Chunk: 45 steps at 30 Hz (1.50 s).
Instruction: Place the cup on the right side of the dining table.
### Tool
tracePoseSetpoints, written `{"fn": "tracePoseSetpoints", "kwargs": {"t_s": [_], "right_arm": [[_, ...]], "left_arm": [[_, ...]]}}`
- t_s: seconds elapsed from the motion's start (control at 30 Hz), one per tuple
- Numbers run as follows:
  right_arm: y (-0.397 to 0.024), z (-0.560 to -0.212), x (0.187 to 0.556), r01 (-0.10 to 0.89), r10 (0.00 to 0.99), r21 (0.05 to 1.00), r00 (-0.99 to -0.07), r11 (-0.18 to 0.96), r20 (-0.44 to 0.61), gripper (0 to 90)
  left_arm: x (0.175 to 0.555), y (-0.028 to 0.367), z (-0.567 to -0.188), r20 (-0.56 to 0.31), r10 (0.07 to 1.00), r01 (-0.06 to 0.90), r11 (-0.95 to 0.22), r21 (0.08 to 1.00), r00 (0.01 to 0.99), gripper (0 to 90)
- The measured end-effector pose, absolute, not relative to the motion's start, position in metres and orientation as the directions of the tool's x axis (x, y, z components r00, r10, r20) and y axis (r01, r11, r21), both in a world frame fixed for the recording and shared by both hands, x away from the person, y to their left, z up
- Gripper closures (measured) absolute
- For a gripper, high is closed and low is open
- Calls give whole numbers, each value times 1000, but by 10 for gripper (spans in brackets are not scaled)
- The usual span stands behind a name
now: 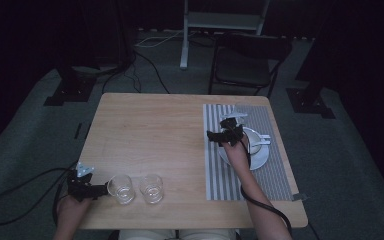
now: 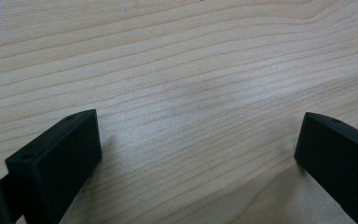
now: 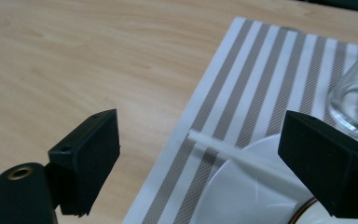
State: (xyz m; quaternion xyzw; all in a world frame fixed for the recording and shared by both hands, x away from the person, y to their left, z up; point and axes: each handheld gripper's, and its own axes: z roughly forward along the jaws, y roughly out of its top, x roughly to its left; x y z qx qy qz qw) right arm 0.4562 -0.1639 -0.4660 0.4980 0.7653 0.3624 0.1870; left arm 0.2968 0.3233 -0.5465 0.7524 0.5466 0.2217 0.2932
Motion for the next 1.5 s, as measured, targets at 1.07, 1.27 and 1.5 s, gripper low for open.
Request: {"fn": "tracePoseSetpoints", "kwargs": {"t_s": [1.07, 1.27, 1.5], "right_arm": [[-186, -490, 353, 559, 857, 785, -510, 267, 71, 117], [-196, -498, 336, 557, 854, 785, -516, 272, 71, 117], [-214, -507, 322, 565, 868, 785, -490, 253, 74, 117]], "left_arm": [[297, 323, -546, 13, 953, 692, -231, 684, 304, 8], [297, 323, -546, 13, 953, 693, -231, 684, 304, 8], [297, 323, -546, 13, 952, 692, -231, 684, 304, 8]]}}
